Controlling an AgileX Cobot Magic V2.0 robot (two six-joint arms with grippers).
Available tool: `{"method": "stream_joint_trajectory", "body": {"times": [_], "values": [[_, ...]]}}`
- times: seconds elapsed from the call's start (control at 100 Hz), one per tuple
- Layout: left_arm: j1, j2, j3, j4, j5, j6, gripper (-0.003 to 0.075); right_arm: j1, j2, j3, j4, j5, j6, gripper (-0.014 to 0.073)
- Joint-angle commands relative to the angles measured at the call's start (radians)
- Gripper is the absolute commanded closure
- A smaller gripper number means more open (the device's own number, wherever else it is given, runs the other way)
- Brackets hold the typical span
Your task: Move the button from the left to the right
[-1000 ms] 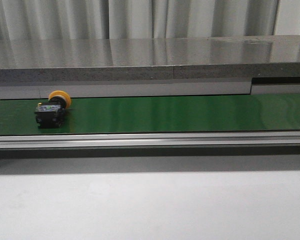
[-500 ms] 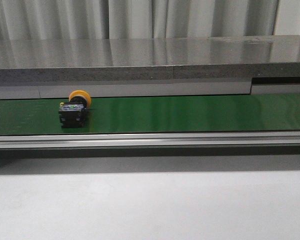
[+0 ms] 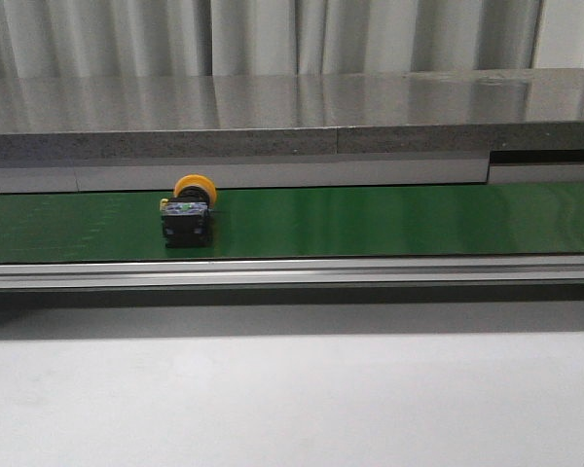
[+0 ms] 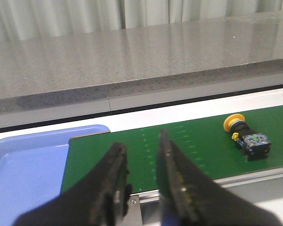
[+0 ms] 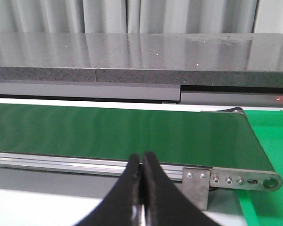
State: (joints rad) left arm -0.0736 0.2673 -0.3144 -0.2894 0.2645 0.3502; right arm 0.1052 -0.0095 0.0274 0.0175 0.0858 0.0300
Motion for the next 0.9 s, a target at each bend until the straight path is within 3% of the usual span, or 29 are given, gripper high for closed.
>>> {"method": "stream_joint_trajectory", "body": {"times": [0.0, 0.4, 0.65, 0.89], "values": [[-0.011, 0.008, -0.027, -0.005, -0.073, -0.002, 0.0738, 0.002, -0.016, -0.018, -0.007, -0.086, -0.004, 0.0661], [-0.011, 0.008, -0.027, -0.005, -0.073, -0.002, 0.0739, 0.002, -0.016, -0.026, -0.007, -0.173, -0.004, 0.0661], [-0.011, 0.008, -0.027, -0.005, -0.073, -0.002, 0.0739, 0.002, 0.021, -0.146, -0.007, -0.086, -0.004, 0.0661], [-0.011, 0.008, -0.027, -0.005, -0.073, -0.002, 0.0739, 0.002, 0.224, -0.342, -0.007, 0.012, -0.004, 0.0661]]}}
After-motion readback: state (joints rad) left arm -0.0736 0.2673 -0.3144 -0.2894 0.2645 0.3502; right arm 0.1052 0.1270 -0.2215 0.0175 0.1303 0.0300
